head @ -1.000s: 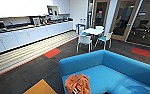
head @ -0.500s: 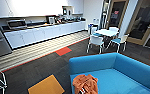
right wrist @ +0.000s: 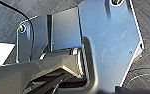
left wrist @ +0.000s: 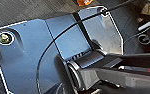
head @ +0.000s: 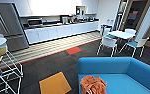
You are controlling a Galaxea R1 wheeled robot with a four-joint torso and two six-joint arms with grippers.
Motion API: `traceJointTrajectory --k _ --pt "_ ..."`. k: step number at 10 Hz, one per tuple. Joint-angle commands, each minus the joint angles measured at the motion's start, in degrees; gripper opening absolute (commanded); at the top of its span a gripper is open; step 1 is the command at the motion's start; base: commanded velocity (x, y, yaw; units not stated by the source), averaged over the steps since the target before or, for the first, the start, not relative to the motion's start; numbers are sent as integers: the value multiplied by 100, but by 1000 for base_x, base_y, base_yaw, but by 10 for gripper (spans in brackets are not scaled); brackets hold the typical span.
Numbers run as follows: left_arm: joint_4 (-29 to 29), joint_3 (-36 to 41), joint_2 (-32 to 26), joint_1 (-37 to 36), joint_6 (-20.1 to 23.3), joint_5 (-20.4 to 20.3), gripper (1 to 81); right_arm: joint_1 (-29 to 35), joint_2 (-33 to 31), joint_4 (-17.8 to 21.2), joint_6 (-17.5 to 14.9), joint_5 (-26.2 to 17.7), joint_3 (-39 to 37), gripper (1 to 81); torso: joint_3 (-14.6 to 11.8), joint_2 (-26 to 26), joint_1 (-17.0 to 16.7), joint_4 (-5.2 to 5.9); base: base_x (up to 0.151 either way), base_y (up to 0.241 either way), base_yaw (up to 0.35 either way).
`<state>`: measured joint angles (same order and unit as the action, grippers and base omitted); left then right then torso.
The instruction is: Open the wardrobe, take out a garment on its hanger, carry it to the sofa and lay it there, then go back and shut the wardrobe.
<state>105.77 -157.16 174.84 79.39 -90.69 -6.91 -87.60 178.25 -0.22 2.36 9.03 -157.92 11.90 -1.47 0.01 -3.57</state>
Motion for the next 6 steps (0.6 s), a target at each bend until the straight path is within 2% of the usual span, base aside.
traceJointTrajectory --k 1,6 --pt "164 10 34 -138 25 261 811 151 38 -4 -26 -323 25 811 0 0 0 0 0 0 344" --pt "322 10 227 -24 25 471 811 150 11 -5 -34 -315 16 811 0 0 -1 0 0 0 346"
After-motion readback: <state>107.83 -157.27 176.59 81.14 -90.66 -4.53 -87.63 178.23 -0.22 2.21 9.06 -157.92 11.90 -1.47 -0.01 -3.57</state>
